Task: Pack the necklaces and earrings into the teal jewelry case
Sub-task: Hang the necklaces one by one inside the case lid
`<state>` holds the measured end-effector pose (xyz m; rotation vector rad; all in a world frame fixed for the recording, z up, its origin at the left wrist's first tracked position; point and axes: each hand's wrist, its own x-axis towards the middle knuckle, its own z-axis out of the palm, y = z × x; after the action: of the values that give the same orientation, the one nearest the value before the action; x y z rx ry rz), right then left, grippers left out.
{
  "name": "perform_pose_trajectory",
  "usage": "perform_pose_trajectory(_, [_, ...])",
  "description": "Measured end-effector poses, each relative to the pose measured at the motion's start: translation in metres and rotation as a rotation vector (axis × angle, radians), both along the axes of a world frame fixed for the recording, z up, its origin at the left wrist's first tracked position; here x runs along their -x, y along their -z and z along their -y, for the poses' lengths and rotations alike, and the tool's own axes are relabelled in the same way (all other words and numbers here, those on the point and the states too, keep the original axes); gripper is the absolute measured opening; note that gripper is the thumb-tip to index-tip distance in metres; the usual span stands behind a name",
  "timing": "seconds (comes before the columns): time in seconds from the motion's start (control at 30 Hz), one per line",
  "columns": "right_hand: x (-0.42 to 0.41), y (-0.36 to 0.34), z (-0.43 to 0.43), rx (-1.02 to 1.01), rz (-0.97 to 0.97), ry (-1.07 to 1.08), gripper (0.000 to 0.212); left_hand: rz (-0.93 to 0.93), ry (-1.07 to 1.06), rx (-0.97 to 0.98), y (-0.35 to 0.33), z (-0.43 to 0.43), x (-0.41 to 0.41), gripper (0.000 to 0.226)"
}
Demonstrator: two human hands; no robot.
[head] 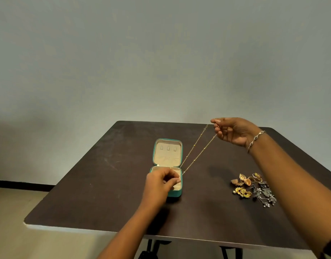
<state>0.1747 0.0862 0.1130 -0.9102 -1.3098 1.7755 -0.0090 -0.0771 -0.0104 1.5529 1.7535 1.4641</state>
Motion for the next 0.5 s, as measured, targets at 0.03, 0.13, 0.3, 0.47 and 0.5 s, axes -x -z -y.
perform_pose_trajectory(0.03, [0.002, -0.003, -0.002, -0.014, 0.018, -0.008, 0.016, -0.068, 0.008, -0.023, 0.002, 0.001, -0.004, 0.008])
perform_pose_trajectory(0.13, [0.006, -0.010, -0.009, -0.056, 0.080, -0.040, 0.016, -0.223, 0.044, -0.079, 0.007, 0.003, -0.014, 0.008])
perform_pose_trajectory(0.3, [0.011, -0.014, -0.016, -0.125, 0.218, -0.066, 0.017, -0.412, 0.042, -0.149, 0.018, 0.003, -0.026, 0.013])
perform_pose_trajectory(0.47, [0.017, -0.013, -0.026, -0.117, 0.259, -0.094, 0.022, -0.537, -0.023, -0.155, 0.028, 0.002, -0.040, 0.018])
perform_pose_trajectory(0.5, [0.018, -0.012, -0.028, -0.112, 0.263, -0.100, 0.023, -0.556, -0.041, -0.160, 0.031, 0.001, -0.042, 0.021])
